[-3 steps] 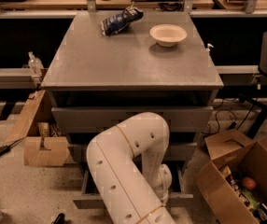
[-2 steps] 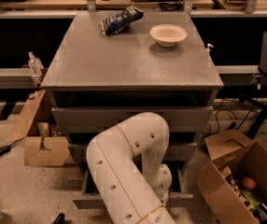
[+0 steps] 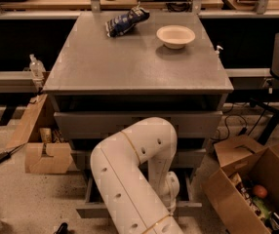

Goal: Open bottom drawer

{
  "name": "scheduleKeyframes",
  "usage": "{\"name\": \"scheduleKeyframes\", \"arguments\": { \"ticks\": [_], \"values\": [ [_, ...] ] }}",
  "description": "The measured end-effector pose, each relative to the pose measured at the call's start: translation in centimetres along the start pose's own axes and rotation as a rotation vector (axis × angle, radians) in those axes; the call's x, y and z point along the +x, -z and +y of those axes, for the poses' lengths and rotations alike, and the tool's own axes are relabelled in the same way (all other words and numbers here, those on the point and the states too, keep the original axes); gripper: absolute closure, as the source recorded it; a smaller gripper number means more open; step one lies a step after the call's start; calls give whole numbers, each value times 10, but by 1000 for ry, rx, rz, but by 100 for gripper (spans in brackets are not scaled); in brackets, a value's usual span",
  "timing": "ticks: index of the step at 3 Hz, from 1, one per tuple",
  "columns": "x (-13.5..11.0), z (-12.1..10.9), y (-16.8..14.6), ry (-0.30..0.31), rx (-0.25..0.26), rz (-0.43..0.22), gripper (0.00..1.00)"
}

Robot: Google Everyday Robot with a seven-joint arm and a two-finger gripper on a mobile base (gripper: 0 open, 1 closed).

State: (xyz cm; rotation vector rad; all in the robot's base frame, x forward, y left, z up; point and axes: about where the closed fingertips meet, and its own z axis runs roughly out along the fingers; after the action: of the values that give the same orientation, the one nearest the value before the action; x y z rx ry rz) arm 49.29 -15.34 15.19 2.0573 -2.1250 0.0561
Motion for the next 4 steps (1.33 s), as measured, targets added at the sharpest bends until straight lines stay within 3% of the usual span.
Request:
{"name": "scheduleKeyframes", "arguments": {
  "ticks": [2, 3, 4],
  "values": [
    [0, 0, 0, 0, 0, 0, 10],
    [1, -2, 4, -1, 6, 7, 2],
    [10, -23, 52, -7, 68, 77, 25]
  ]
}}
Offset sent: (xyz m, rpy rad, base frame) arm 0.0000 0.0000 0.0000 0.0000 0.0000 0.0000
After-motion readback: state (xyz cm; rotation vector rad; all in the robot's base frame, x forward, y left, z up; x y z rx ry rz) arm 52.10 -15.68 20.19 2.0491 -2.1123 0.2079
